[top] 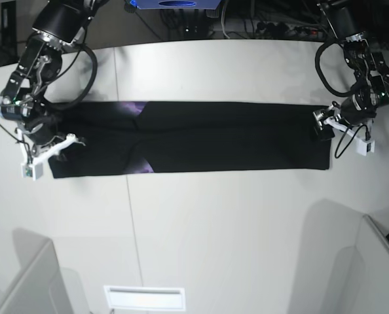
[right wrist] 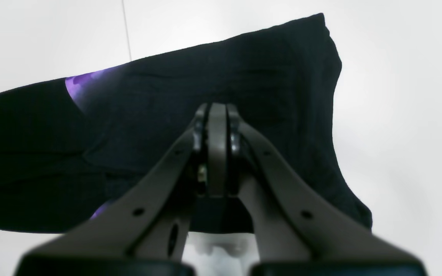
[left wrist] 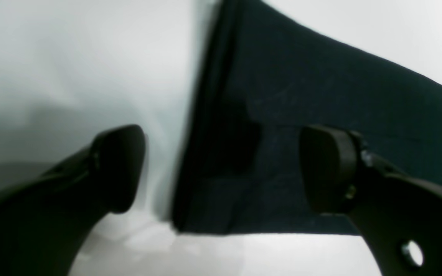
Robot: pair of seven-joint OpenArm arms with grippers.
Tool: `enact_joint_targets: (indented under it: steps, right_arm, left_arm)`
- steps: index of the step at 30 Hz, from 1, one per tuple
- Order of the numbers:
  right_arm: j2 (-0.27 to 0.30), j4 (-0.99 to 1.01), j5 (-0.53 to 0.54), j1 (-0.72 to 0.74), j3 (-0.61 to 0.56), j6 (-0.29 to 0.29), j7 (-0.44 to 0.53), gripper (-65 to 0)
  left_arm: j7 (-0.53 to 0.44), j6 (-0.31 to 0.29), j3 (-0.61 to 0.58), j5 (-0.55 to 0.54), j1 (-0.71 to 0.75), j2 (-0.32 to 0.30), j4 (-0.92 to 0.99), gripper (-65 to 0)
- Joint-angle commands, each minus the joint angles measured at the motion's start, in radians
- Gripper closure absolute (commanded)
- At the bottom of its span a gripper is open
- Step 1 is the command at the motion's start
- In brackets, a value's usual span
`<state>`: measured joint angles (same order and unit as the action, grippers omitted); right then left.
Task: Fold the T-shirt properly
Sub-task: 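Grasp the folded strip's edge with both grippers and pull it toward the table centre, then grasp the strip end with the left gripper and fold it toward the right gripper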
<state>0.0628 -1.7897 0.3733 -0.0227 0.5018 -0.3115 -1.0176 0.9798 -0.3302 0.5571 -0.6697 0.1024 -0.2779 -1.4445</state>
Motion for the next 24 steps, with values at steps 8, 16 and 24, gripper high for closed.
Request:
enact_joint_targets:
  steps: [8,16,24]
  right_arm:
    - [0.01,-0.022,0.013,-0.004,0.002,-0.001,0.023,0.0]
    - [0.01,-0.019,0.094,-0.023,0.013,-0.001,0.021,0.0]
    - [0.019,-0.017,0.257,-0.085,0.013,-0.001,0.021,0.0]
  left_arm:
    - [0.012,-0.004,0.001,-0.006,-0.022,-0.017,0.063,-45.9]
    - [0.011,-0.004,-0.045,-0.005,-0.023,-0.022,0.116,-6.3]
    - [-0.048,-0.004,0.017,-0.005,-0.023,-0.025,0.112,0.0]
